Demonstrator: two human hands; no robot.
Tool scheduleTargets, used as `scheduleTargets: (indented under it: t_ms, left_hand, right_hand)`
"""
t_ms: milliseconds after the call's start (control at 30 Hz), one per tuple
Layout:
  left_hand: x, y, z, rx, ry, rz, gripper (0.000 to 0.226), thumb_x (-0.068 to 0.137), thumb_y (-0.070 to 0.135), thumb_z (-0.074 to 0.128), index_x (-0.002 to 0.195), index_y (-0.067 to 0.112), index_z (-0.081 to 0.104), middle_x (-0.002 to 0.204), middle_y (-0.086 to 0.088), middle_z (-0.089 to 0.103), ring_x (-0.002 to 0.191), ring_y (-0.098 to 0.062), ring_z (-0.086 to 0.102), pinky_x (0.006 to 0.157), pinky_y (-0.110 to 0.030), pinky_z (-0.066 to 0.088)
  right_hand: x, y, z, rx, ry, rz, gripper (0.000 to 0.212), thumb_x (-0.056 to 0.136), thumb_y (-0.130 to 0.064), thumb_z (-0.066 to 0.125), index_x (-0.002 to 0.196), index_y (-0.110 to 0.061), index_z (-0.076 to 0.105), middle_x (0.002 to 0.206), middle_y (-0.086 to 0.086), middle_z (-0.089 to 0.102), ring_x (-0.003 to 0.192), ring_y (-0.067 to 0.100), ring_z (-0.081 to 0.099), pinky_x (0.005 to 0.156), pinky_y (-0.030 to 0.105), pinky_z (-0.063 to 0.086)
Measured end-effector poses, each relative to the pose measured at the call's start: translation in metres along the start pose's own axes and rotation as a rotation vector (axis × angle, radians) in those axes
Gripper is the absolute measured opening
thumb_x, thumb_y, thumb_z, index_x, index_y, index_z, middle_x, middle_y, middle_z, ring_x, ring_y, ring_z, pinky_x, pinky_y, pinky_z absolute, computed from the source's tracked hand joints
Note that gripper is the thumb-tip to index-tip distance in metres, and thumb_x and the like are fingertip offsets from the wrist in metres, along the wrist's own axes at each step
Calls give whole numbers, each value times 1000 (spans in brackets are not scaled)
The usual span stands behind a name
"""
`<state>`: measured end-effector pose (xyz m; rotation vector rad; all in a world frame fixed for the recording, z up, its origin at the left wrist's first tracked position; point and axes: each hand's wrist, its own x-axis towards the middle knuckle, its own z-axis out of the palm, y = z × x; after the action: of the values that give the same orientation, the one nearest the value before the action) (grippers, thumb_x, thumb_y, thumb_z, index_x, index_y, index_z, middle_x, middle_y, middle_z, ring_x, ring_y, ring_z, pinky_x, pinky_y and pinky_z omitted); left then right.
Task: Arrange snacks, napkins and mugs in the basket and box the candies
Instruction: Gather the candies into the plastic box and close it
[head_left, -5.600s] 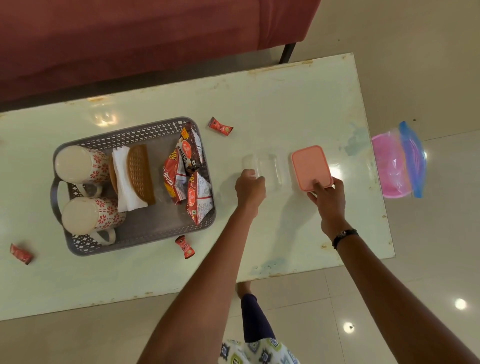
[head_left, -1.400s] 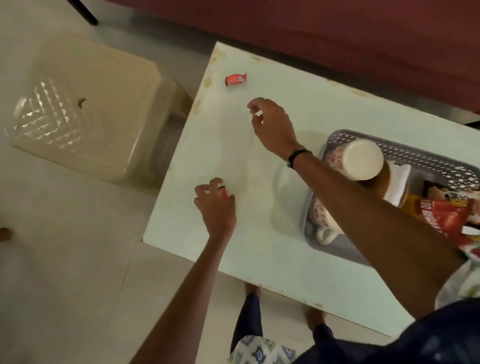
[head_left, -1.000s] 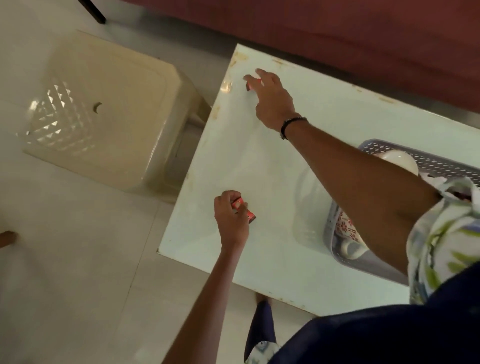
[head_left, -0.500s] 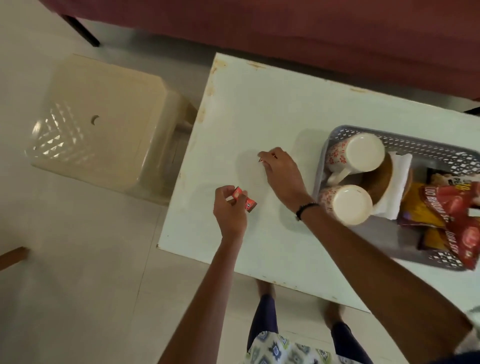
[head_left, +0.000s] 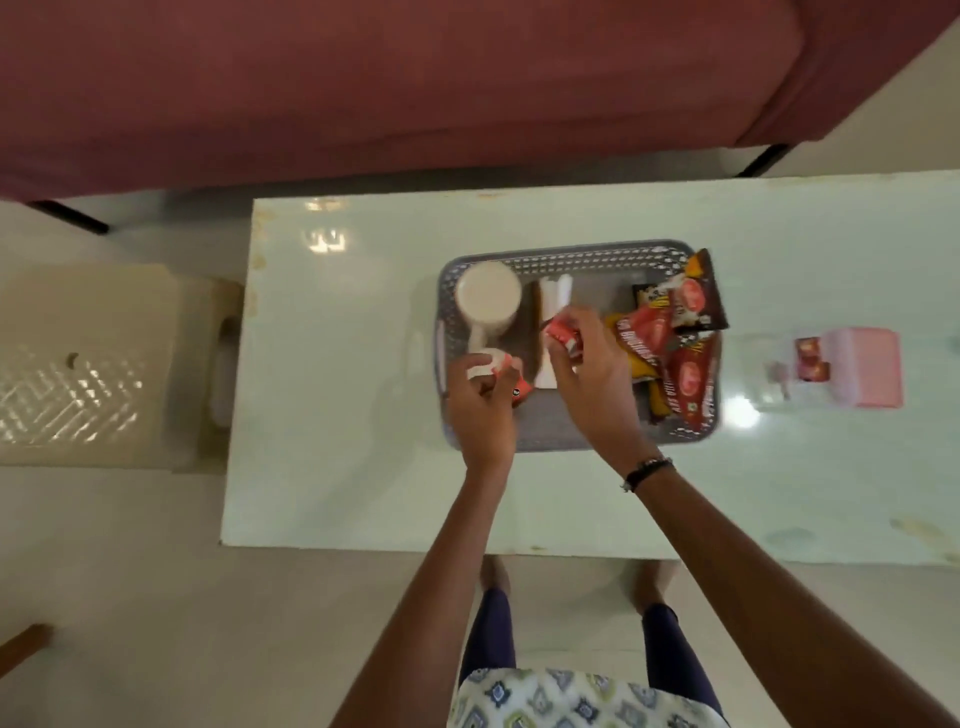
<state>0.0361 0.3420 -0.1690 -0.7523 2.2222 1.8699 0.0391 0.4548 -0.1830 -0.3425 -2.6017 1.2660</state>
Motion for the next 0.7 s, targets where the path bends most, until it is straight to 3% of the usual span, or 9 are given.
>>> scheduleTargets:
  t_ms: [100, 200, 333, 467, 500, 600, 700]
  left_hand:
    - [-41, 0, 59, 30, -139, 83, 14, 86, 15, 64, 93, 5, 58, 70, -7, 66, 56, -2, 61, 54, -10, 47]
    - [-78, -10, 123, 132, -273, 186, 9, 90, 19, 59, 97, 13, 62, 86, 1, 68, 77, -6, 65, 67, -19, 52]
    - [-119, -24, 204, 206, -375, 165, 16, 92, 15, 54, 98, 12, 68, 89, -6, 70, 75, -15, 62, 72, -31, 54]
    - [-142, -43, 264, 263, -351, 115, 20, 93, 14, 52, 105, 10, 67, 98, -12, 71, 85, -27, 66, 79, -37, 56]
    - [-145, -45, 274, 281, -355, 112, 21, 93, 13, 51, 107, 10, 66, 101, -13, 71, 84, -26, 67, 80, -33, 56]
    - [-148, -52, 295, 307, -394, 76, 24, 92, 6, 50, 110, 6, 66, 114, -12, 69, 79, -7, 65, 75, -4, 48]
    - [-147, -56, 301, 362, -403, 91, 25, 89, 0, 51, 108, 5, 67, 119, -9, 67, 104, -15, 64, 84, -2, 41]
  right_hand:
    - [-8, 43, -59, 9, 76, 108, 18, 91, -13, 57, 107, -6, 53, 100, 8, 64, 87, 18, 60, 76, 27, 49]
    - [-16, 88, -118, -11, 115, 191, 16, 92, -14, 57, 107, -9, 51, 98, 5, 63, 85, 17, 60, 72, 27, 51]
    - [-24, 147, -180, -27, 151, 268, 13, 92, -12, 55, 104, -10, 52, 95, 1, 60, 79, 12, 54, 65, 11, 46]
    - [-30, 196, -223, -62, 147, 361, 15, 92, -10, 55, 106, -7, 52, 92, 3, 60, 73, 16, 52, 61, 1, 39]
    - [-30, 204, -231, -65, 148, 374, 15, 92, -9, 55, 106, -6, 52, 92, 3, 59, 73, 16, 51, 61, 0, 38]
    - [-31, 224, -245, -49, 143, 398, 17, 91, -8, 55, 108, -6, 51, 96, 3, 59, 77, 16, 53, 63, -2, 39]
    - [-32, 235, -247, -37, 128, 393, 19, 92, -10, 55, 109, -5, 50, 103, 7, 61, 79, 15, 55, 65, 0, 41]
